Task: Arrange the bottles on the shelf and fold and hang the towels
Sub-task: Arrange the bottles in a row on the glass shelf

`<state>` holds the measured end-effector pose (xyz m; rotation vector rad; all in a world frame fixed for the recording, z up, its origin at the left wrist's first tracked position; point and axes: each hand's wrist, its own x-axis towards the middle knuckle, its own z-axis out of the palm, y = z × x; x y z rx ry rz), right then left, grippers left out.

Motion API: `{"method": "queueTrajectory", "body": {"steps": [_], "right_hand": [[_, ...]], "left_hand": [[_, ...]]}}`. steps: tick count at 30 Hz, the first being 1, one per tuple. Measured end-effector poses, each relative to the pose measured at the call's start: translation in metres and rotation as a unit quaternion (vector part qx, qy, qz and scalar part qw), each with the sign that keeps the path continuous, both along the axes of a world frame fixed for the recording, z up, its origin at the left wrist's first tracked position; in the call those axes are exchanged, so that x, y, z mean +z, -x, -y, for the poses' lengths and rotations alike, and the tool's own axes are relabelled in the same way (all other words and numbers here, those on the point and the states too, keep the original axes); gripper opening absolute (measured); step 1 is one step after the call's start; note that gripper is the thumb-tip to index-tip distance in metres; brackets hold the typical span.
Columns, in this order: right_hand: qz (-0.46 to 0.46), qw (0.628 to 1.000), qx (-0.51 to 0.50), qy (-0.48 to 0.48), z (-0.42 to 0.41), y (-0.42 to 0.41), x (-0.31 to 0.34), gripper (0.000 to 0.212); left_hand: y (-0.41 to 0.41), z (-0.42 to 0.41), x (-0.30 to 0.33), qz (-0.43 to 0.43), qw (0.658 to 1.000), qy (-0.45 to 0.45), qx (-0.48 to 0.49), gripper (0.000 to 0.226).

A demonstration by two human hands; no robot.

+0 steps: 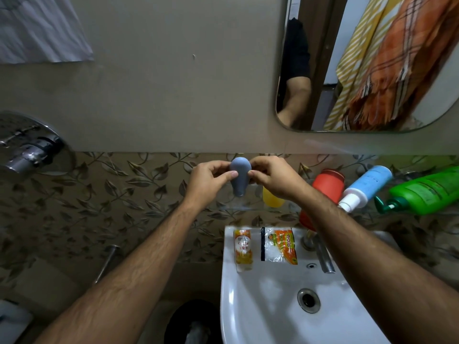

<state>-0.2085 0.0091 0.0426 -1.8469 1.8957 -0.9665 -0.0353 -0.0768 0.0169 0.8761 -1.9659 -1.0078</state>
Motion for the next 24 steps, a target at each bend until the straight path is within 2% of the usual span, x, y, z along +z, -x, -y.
{"method": "queueTrajectory", "body": {"steps": [6, 9, 12, 14, 16, 18, 20, 24], "right_hand": [[-0.011, 1.0, -0.002, -0.007, -0.003, -0.001, -0.002, 0.017], [-0.043, 0.999, -0.007, 0.006, -0.007, -0.001, 0.0, 0.025], [-0.077, 0.995, -0.038, 0.041, -0.014, 0.009, 0.006, 0.028], [-0.138, 0.987, -0.067, 0.046, -0.02, 0.022, 0.008, 0.028], [-0.223, 0.971, -0.088, 0.01, -0.027, 0.035, 0.01, 0.029], [-0.282, 0.954, -0.09, -0.036, -0.034, 0.042, 0.01, 0.033], [-0.29, 0.952, -0.072, -0.069, -0.038, 0.044, 0.01, 0.041], [-0.293, 0.949, -0.047, -0.11, -0.042, 0.041, 0.009, 0.051]], "left_hand": [[-0.003, -0.009, -0.002, 0.003, 1.0, 0.013, 0.013, 0.036], [-0.005, -0.014, -0.005, -0.032, 0.998, 0.005, 0.049, 0.043], [-0.013, -0.027, -0.003, -0.062, 0.984, 0.118, 0.121, 0.03], [-0.014, -0.041, 0.001, -0.073, 0.97, 0.202, 0.111, 0.023], [-0.007, -0.056, 0.002, -0.049, 0.965, 0.253, 0.054, 0.023], [0.005, -0.069, -0.002, -0.006, 0.964, 0.266, -0.004, 0.025], [0.018, -0.08, -0.007, 0.046, 0.968, 0.246, -0.029, 0.029], [0.037, -0.094, -0.017, 0.139, 0.972, 0.189, -0.012, 0.042]]}}
